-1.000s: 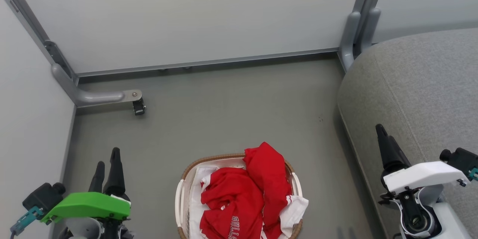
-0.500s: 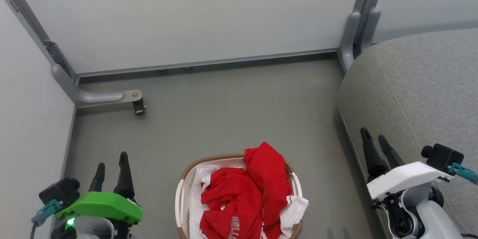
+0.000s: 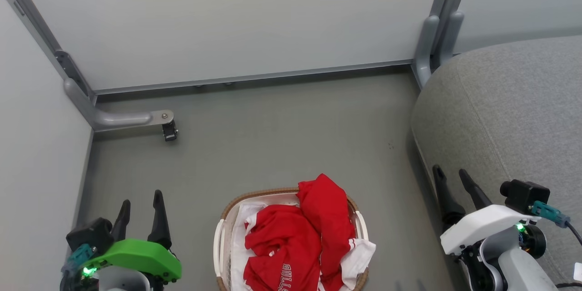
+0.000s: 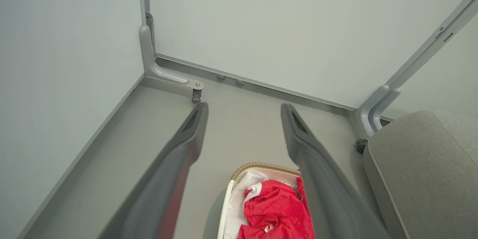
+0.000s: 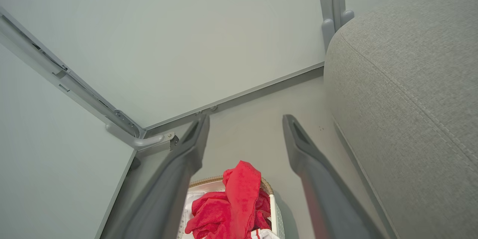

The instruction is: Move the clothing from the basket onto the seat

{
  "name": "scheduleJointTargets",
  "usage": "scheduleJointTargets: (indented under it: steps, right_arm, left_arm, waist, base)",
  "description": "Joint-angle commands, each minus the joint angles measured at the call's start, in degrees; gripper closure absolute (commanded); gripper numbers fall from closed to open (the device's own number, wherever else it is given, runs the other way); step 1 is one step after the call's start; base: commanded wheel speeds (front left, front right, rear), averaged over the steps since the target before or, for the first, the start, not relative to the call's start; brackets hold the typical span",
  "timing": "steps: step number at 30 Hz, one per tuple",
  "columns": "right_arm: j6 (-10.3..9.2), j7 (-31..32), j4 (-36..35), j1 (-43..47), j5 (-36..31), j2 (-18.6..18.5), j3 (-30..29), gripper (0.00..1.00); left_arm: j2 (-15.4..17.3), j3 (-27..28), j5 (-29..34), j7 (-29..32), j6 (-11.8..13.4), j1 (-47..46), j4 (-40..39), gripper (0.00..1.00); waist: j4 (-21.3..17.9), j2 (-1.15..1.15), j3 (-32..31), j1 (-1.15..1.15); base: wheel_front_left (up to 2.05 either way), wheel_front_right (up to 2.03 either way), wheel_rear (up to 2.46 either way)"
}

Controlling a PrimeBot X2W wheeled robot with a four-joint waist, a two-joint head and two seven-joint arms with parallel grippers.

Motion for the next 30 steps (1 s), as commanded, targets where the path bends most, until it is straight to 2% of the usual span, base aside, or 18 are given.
scheduleJointTargets:
  steps: [1, 14, 30]
  right_arm:
    - [0.02, -0.7, -0.01, -0.62, -1.89, -0.61, 0.14, 0.0]
    - [0.02, -2.62, 1.61, 0.53, -9.14, -0.61, 0.26, 0.0]
    - [0.01, -4.67, 3.32, 0.78, -17.22, 0.52, -2.11, 0.0]
  left_arm:
    - [0.69, -0.24, 2.04, -0.71, 0.43, -0.05, -0.49, 0.0]
    - [0.56, -1.1, 8.67, -2.59, 2.15, 1.41, -0.51, 0.0]
    - [-1.39, 2.22, 15.79, -4.58, 2.72, 3.26, -0.16, 0.0]
  waist:
    - [-0.02, 0.0, 0.04, 0.0]
    - [-0.13, 0.0, -0.06, 0.0]
    - [0.01, 0.0, -0.18, 0.0]
  base:
    - [0.0, 0.0, 0.0]
    - [0.0, 0.0, 0.0]
    - [0.0, 0.0, 0.0]
